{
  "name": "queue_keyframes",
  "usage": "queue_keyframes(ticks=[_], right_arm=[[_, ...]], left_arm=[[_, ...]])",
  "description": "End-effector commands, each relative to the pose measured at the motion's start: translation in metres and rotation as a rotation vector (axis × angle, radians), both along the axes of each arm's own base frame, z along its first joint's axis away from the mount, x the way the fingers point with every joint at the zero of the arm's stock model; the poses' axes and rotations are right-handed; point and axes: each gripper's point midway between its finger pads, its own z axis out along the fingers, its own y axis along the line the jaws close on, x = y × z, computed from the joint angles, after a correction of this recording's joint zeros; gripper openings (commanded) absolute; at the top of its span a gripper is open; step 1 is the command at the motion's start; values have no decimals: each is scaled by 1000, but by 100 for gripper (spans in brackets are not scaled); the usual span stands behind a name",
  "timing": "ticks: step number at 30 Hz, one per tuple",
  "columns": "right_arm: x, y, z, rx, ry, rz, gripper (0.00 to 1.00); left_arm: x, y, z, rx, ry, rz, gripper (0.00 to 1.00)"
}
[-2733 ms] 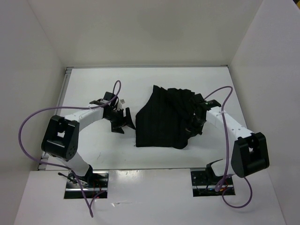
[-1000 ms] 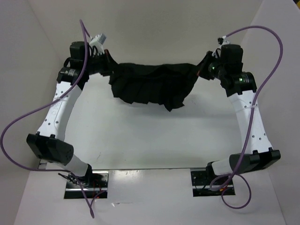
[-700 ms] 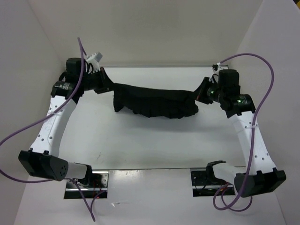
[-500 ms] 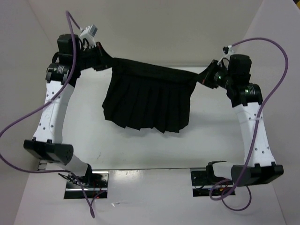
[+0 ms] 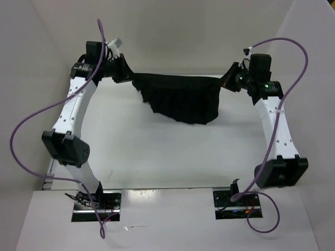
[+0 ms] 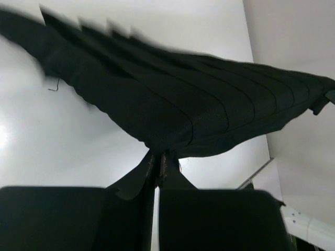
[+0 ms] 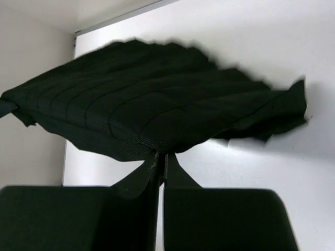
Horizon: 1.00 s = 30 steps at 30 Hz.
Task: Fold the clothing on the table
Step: Flatten the skirt out
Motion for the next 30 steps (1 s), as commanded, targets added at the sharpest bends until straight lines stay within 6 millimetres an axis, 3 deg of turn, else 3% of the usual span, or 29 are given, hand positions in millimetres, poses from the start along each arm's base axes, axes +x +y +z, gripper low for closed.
queue_keyframes(ticks=[1, 2, 3, 5, 6, 7, 9, 11, 14, 17, 19, 20, 21, 22, 23, 24, 25, 26, 27, 28, 29, 30], right_arm=[[-42, -9, 35, -70, -129, 21, 0], [-54, -4, 26, -64, -106, 40, 0], [-78, 4, 37, -66, -140, 73, 0], [-101, 7, 33, -65, -133, 85, 0], [-125, 10, 40, -64, -148, 98, 0], [-136, 10, 39, -57, -139, 95, 0], [-166, 19, 42, -20, -142, 144, 0], [-178, 24, 41, 19, -132, 157, 0], [-184, 31, 35, 51, -104, 188, 0], [-163, 35, 23, 79, -94, 183, 0], [-142, 33, 10, 70, -76, 164, 0], [-119, 33, -4, 64, -43, 152, 0], [-106, 32, -12, 49, -32, 146, 0], [-92, 31, -13, 44, -32, 136, 0], [-65, 30, -29, 23, -1, 123, 0], [-52, 29, -33, 10, 4, 120, 0], [-35, 25, -24, 6, -18, 101, 0], [-14, 24, -44, -7, 37, 97, 0], [1, 20, -43, -7, 34, 84, 0], [18, 14, -20, -6, -20, 68, 0], [30, 14, -16, -6, -29, 68, 0], [48, 8, -22, -7, -16, 53, 0]], left_arm=[[-54, 18, 82, 16, -279, 12, 0], [-67, 15, 81, -4, -268, -4, 0], [-91, 15, 82, -22, -272, -15, 0], [-119, 10, 80, -44, -276, -48, 0], [-145, 11, 91, -53, -319, -58, 0], [-153, 12, 69, -61, -264, -51, 0], [-185, 10, 64, -87, -243, -73, 0], [-199, 10, 43, -100, -179, -77, 0], [-209, 12, 42, -111, -172, -60, 0], [-188, 12, 23, -97, -138, -38, 0], [-158, 13, -7, -64, -56, -18, 0], [-142, 16, -14, -35, -55, 2, 0], [-121, 14, -39, -17, 24, -2, 0], [-106, 15, -46, -5, 40, 12, 0], [-80, 18, -55, 23, 52, 18, 0], [-66, 18, -55, 30, 55, 27, 0], [-51, 22, -55, 43, 46, 37, 0], [-42, 22, -56, 59, 49, 26, 0], [-16, 24, -46, 57, 31, 37, 0], [-4, 29, -40, 64, 17, 42, 0], [10, 28, -54, 77, 60, 34, 0], [20, 32, -44, 75, 46, 43, 0]])
